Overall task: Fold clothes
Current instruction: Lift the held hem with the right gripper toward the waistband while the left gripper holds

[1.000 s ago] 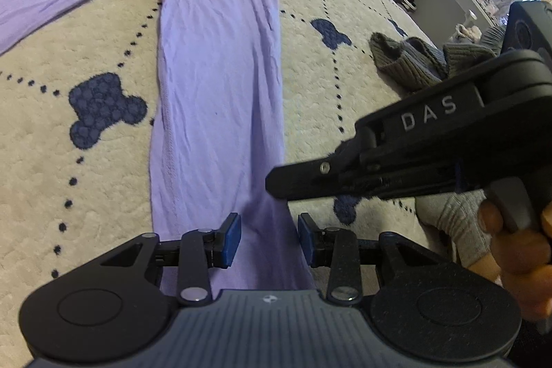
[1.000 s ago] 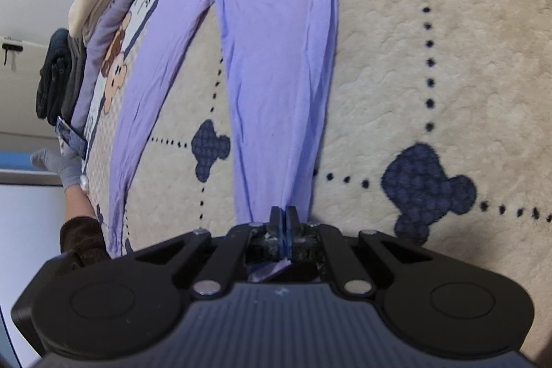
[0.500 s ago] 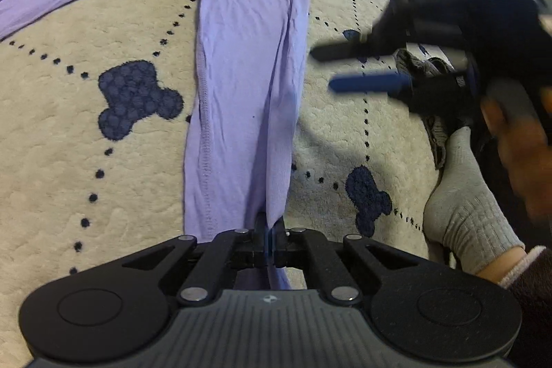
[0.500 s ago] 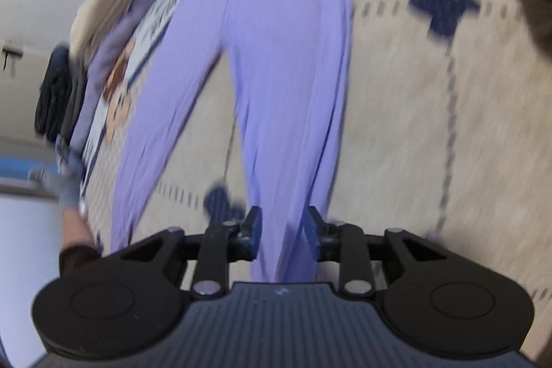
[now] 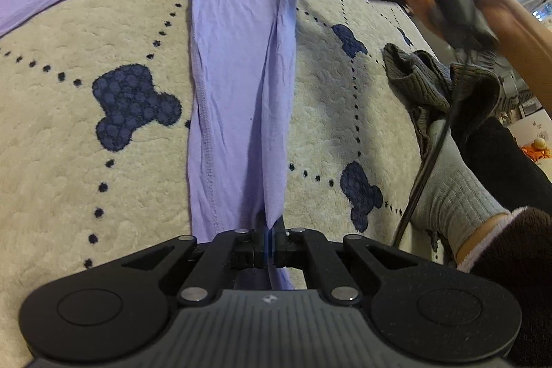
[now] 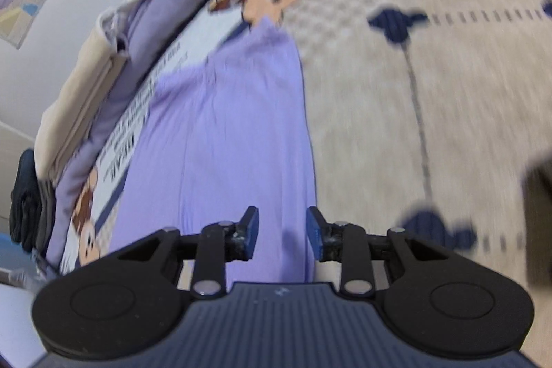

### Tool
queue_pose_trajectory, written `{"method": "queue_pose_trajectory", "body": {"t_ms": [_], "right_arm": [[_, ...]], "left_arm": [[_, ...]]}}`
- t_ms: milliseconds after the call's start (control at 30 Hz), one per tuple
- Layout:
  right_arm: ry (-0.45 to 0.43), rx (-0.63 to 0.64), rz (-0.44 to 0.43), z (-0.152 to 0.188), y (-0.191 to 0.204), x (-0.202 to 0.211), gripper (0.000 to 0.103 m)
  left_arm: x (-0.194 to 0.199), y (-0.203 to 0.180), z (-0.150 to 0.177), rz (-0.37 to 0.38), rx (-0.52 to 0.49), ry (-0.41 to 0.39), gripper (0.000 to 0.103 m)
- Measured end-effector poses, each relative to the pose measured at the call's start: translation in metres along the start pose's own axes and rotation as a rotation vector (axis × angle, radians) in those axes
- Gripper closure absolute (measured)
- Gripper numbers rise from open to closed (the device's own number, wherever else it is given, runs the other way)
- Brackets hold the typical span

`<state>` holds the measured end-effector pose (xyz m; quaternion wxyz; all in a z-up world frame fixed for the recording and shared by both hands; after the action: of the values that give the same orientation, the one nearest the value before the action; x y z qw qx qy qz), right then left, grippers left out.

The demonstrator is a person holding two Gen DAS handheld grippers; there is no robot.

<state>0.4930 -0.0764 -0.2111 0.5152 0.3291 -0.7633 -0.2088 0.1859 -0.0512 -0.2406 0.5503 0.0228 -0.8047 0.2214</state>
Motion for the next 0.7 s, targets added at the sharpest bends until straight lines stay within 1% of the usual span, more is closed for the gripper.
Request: {"method": "queue_pose_trajectory", "body": {"t_ms": [133, 233, 300, 433, 500, 567, 633, 667, 700], "right_arm": [[-0.051, -0.006, -0.02, -0.036, -0.007, -0.025, 0.069], [-0.081, -0.017, -0.027, -0.055, -0.016, -0.04, 0.069], [-0.099, -0.037, -0.03, -0.062, -0.024, -0.049, 0.069], [-0.122, -0.075, -0.07, -0.065, -0.035, -0.061, 0.068], [-0.157, -0.093, -0.117, -0.066, -0.037, -0.065, 0.068], [-0.179, -0.099, -0.14, -0.067, -0.037, -0.068, 0.069], [-0.195, -0.085, -0.141, -0.068, -0.036, -0.07, 0.074], [-0.2, -0.076, -0.135, -0.068, -0.035, -0.071, 0.08], [-0.203, -0.071, -0.13, -0.068, -0.034, -0.072, 0.095]], "left_arm": [[0.0, 0.003, -0.004, 0.028, -0.011, 0.009, 0.103], [-0.001, 0.005, -0.008, 0.044, -0.021, 0.013, 0.103], [-0.001, 0.008, -0.008, 0.062, -0.024, 0.024, 0.103], [-0.003, 0.013, -0.009, 0.079, -0.016, 0.039, 0.103], [-0.004, 0.015, -0.011, 0.088, -0.007, 0.046, 0.103], [-0.005, 0.015, -0.012, 0.09, -0.005, 0.047, 0.103], [-0.005, 0.016, -0.014, 0.086, -0.003, 0.041, 0.103], [-0.005, 0.017, -0.015, 0.085, -0.001, 0.039, 0.103], [-0.005, 0.018, -0.016, 0.085, 0.003, 0.037, 0.103]]}}
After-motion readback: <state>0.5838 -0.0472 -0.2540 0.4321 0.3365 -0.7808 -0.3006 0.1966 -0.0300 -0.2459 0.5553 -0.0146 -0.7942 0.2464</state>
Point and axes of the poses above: each gripper's, at about its wrist camera, not at the fingertips, and x roughly against the way its jaws point, y to its left, z to its underside, the point moved 8 cm from there along -x, roughly the way its jaws point, and after that the axes turned 12 degrees about -z, right-handed, at the moved point
